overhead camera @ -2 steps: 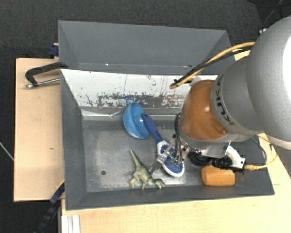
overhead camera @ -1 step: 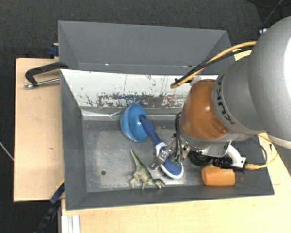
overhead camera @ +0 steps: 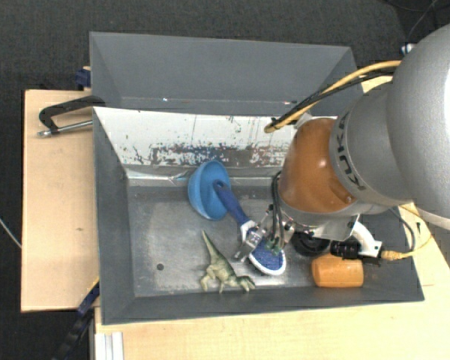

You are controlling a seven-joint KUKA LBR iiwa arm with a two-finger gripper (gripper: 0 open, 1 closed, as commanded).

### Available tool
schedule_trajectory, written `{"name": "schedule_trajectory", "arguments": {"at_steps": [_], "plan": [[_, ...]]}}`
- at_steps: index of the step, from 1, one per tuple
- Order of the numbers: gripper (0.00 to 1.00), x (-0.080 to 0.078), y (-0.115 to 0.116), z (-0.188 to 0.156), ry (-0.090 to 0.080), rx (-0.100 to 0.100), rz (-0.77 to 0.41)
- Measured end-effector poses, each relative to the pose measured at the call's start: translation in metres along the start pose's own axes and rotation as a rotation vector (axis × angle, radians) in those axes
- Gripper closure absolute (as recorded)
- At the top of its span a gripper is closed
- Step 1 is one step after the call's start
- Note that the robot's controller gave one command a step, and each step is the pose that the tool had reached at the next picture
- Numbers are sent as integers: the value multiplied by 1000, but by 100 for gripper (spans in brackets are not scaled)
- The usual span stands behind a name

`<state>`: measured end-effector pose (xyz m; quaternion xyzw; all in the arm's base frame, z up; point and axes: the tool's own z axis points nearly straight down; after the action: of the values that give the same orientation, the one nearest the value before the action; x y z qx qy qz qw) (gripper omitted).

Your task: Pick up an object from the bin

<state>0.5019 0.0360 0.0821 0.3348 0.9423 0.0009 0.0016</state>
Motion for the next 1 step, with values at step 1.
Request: {"name": "schedule_trajectory", "arguments": {"at_steps": [1], "plan": [[100,-1,2,-77,-4,-4,-3]]}}
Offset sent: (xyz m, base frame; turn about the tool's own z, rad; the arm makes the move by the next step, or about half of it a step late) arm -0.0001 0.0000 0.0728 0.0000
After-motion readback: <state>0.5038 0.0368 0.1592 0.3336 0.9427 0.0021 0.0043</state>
